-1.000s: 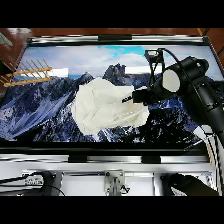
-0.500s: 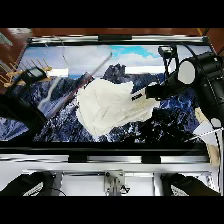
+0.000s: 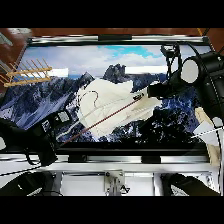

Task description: Fold the shirts.

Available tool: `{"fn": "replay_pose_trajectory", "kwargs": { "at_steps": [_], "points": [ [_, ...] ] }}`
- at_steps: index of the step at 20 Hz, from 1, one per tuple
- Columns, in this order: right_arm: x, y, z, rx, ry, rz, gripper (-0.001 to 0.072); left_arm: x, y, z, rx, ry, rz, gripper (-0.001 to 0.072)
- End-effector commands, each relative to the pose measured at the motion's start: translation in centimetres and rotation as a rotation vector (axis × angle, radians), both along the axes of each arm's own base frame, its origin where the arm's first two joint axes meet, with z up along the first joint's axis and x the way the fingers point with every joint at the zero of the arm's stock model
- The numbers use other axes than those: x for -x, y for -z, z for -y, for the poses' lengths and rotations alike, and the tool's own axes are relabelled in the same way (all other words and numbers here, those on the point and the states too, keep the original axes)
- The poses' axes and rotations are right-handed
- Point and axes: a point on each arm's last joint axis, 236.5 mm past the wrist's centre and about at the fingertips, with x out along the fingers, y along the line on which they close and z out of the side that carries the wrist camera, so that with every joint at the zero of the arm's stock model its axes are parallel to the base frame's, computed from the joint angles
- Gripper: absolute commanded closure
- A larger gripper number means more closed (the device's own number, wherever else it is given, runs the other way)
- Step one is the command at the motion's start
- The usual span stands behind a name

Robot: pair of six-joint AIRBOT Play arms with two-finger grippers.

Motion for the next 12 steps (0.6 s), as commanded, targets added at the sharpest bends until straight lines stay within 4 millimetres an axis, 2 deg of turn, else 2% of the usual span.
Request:
{"fn": "replay_pose_trajectory", "kwargs": {
  "at_steps": [1, 3, 5, 8, 10, 12],
  "points": [
    [0.2, 0.0, -0.1, -0.005, -0.003, -0.007, 0.0636, 0.2, 0.6, 1.0, 0.025, 0.024, 0.020, 0.0661],
    [0.1, 0.0, -0.1, -0.006, -0.004, -0.004, 0.0636, -0.2, 0.4, 1.3, 0.042, 0.022, 0.041, 0.0661],
    [0.2, -0.1, -0.8, -0.032, -0.014, -0.005, 0.0636, -1.2, 0.3, 2.6, 0.081, 0.019, 0.069, 0.0661],
    [0.5, -0.3, -1.5, -0.059, -0.042, -0.008, 0.0636, -1.9, 1.6, 3.9, 0.081, 0.031, 0.052, 0.0661],
    [0.7, -1.4, -1.4, -0.062, -0.055, 0.026, 0.0636, -2.3, 3.1, 4.2, 0.054, 0.032, 0.024, 0.0661],
    [1.0, -3.4, -1.3, -0.071, -0.072, 0.078, 0.0636, -3.0, 4.0, 4.5, 0.050, 0.022, 0.035, 0.0662]
  ]
}}
